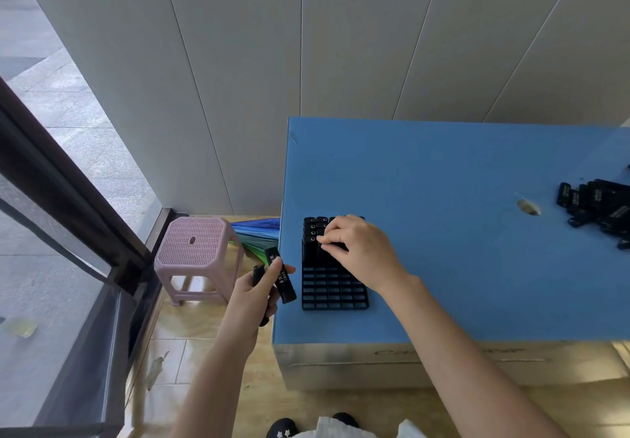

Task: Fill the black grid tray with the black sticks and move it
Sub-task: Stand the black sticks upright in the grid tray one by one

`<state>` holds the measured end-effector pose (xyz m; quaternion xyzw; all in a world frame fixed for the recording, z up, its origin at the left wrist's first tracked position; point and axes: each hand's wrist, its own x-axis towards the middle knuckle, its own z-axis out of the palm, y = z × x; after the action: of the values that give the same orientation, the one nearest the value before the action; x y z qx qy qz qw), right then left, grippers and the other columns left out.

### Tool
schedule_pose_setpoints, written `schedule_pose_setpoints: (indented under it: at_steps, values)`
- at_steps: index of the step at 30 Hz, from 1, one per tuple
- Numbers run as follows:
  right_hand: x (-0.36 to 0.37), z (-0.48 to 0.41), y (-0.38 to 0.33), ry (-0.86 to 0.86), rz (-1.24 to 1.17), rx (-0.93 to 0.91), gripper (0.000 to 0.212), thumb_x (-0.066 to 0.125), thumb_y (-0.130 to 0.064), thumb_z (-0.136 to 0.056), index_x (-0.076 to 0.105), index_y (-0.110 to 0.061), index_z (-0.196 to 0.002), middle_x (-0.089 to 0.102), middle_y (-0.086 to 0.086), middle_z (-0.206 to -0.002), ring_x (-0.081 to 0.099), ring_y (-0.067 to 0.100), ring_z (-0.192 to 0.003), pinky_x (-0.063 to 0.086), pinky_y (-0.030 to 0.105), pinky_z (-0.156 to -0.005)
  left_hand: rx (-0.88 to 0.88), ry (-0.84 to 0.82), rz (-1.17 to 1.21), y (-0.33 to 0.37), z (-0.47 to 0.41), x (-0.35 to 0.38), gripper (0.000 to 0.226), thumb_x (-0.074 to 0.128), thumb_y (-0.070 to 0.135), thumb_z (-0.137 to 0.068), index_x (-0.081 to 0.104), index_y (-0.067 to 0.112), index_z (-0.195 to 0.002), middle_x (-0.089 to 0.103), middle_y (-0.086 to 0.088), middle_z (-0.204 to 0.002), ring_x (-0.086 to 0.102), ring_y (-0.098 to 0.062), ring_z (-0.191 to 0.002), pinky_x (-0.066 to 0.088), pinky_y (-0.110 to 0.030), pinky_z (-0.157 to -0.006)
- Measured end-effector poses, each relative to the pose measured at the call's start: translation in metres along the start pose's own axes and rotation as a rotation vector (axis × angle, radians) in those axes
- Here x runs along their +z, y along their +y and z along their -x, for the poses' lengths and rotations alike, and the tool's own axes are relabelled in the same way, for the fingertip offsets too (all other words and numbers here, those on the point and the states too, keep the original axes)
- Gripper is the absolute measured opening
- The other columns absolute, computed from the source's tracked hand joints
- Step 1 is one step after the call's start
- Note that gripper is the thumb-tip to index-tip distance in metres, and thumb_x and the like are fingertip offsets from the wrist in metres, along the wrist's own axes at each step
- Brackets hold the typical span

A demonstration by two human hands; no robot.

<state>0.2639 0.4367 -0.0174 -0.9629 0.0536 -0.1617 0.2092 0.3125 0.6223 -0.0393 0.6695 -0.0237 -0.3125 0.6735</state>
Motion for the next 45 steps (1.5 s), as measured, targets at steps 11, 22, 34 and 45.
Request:
schedule_pose_setpoints:
  at_steps: [11, 22, 34, 45]
  values:
    - [0.001, 0.034, -0.053, -0.348, -0.844, 0.701, 0.036, 0.03, -0.041, -0.098, 0.059, -0.02, -0.094, 0.064, 0.002, -0.068, 0.059, 0.013, -0.053, 0.05, 0.023, -0.06, 0.126, -0.073, 0.0, 0.003, 0.004, 0.004, 0.034, 0.07, 0.033, -0.07, 0.049, 0.006, -0.069, 0.031, 0.002, -0.047, 0.024, -0.012, -0.044, 0.023, -0.023, -0.044]
    - [-0.015, 0.041, -0.01, 0.123, -0.523, 0.495, 0.02, 0.072, -0.012, -0.077, 0.058, -0.024, -0.084, 0.064, -0.009, -0.076, 0.06, 0.003, -0.068, 0.049, 0.011, -0.067, 0.006, -0.033, 0.043, -0.001, 0.004, 0.008, 0.017, 0.05, 0.02, -0.094, 0.054, 0.005, -0.1, 0.049, -0.007, -0.076, 0.032, -0.011, -0.042, 0.026, -0.022, -0.044]
    - [0.0, 0.023, 0.009, 0.147, -0.206, 0.168, 0.011, 0.07, -0.012, -0.08, 0.067, -0.013, -0.09, 0.064, -0.013, -0.082, 0.061, 0.001, -0.071, 0.053, 0.022, -0.074, -0.056, 0.016, 0.014, 0.0, 0.002, 0.006, 0.016, 0.044, 0.022, -0.096, 0.048, 0.006, -0.094, 0.041, -0.001, -0.05, 0.035, -0.016, -0.052, 0.025, -0.029, -0.055]
    - [-0.002, 0.016, 0.011, 0.062, -0.079, 0.142, 0.016, 0.064, -0.021, -0.085, 0.069, -0.018, -0.1, 0.054, -0.011, -0.091, 0.044, 0.0, -0.062, 0.042, 0.022, -0.064, 0.032, -0.032, 0.066, 0.001, 0.0, 0.002, 0.018, 0.059, 0.017, -0.088, 0.062, 0.001, -0.094, 0.061, -0.008, -0.075, 0.06, -0.015, -0.073, 0.046, -0.026, -0.077]
